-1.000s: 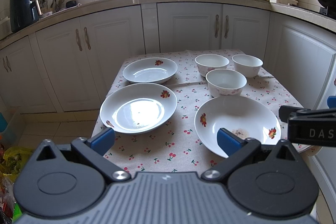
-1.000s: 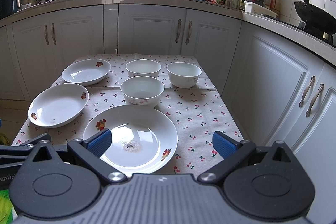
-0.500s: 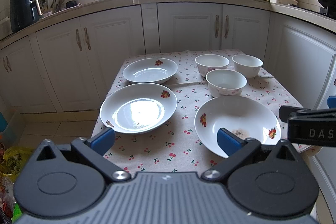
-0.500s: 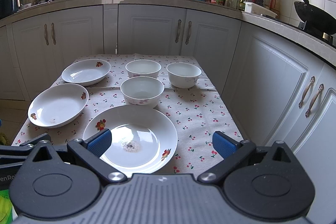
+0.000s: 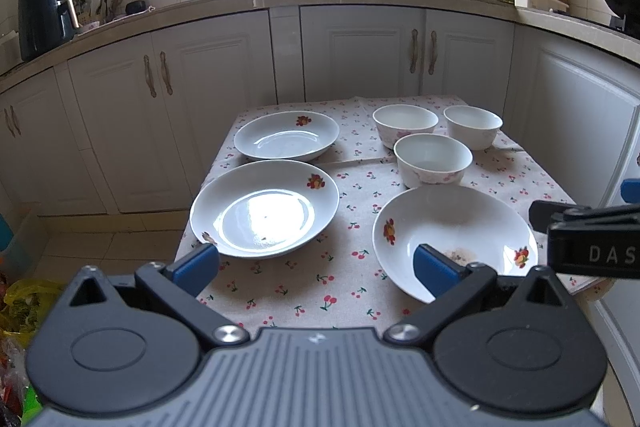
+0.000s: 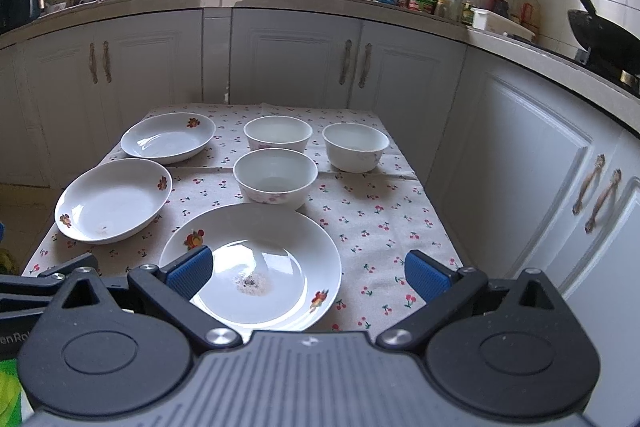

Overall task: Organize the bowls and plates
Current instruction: 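Move the right gripper to the stained white plate and grasp its rim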

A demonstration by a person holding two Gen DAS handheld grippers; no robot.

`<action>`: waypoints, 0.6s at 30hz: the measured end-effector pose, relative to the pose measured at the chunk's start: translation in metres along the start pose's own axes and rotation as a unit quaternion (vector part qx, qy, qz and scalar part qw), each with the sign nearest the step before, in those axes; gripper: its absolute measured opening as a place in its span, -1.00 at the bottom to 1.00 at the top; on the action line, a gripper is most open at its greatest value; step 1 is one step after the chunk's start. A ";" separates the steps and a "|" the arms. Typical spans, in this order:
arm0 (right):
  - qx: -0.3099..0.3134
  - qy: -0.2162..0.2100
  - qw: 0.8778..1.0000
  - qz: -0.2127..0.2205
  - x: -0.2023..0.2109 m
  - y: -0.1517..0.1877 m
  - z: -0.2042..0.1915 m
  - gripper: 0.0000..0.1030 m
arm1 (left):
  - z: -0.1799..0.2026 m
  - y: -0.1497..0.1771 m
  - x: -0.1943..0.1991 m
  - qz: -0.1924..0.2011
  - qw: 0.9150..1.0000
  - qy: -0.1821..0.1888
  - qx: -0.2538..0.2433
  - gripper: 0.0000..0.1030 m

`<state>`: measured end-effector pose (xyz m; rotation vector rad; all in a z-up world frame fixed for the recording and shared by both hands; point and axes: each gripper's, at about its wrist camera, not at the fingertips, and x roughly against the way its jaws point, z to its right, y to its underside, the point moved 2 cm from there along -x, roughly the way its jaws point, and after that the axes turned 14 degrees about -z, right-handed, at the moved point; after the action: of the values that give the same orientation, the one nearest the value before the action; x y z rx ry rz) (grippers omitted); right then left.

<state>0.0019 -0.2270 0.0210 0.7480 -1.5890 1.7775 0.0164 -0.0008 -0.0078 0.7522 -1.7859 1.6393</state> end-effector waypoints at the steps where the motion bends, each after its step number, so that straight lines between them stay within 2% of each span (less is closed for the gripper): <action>1: 0.006 -0.002 1.000 -0.003 -0.003 -0.002 -0.001 1.00 | -0.002 -0.001 -0.002 0.003 1.000 -0.003 0.003 0.99; 8: 0.048 -0.059 0.995 -0.067 -0.033 -0.020 -0.011 1.00 | -0.020 -0.008 -0.019 0.026 0.999 -0.017 0.021 0.99; 14: 0.077 -0.058 0.993 -0.073 -0.054 -0.038 -0.029 1.00 | -0.035 -0.014 -0.038 0.038 0.998 -0.015 0.037 0.99; 18: 0.091 -0.064 0.991 -0.076 -0.067 -0.049 -0.039 1.00 | -0.044 -0.019 -0.049 0.034 0.999 -0.010 0.024 0.99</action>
<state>0.0826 -0.1901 -0.0031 1.0600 -1.4198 1.8090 0.0656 0.0420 -0.0294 0.7387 -1.8101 1.7313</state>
